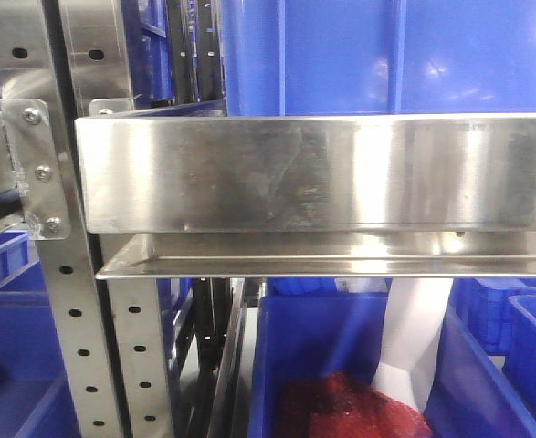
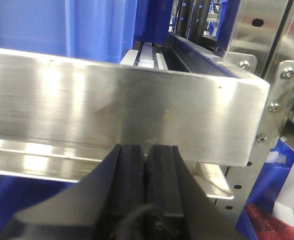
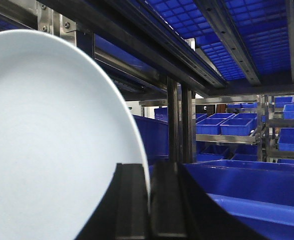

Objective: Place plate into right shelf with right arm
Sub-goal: 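Lower the plate into the blue bin and open the right gripper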

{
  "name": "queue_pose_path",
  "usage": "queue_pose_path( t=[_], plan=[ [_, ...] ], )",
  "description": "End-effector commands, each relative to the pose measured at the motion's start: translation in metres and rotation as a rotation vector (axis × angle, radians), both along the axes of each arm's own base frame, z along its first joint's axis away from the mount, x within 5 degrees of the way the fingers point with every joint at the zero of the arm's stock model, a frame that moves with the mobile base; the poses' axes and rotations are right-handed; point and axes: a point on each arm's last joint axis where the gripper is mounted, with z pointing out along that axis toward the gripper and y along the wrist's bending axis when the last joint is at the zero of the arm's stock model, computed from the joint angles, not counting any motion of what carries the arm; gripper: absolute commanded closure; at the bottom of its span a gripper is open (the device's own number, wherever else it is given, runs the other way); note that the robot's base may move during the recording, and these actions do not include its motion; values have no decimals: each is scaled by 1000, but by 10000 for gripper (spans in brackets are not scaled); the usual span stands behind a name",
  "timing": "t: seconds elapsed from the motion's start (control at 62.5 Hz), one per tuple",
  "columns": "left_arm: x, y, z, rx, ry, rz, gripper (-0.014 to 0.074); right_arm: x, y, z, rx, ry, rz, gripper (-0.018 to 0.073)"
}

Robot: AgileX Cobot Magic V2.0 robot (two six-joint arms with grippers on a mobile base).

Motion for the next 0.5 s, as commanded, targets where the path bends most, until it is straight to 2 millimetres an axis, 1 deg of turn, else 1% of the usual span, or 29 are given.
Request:
queue_pose_path(
  t=[0.0,0.192,0.32,0.384,0.48],
  plan=[
    [0,0,5,-11,-86,-2,643,-5,-2,16,47,-106,2,505],
    [0,0,5,-11,-86,-2,643,-6,-2,18,58,-127,4,505],
    [0,0,5,-11,-86,-2,643,-9,-3,23,87,-179,11,505],
    [0,0,5,-11,-86,-2,643,-12,-5,30,152,-225,31,505],
    [0,0,5,-11,-86,-2,643,-13,-7,46,228,-221,56,505]
  ],
)
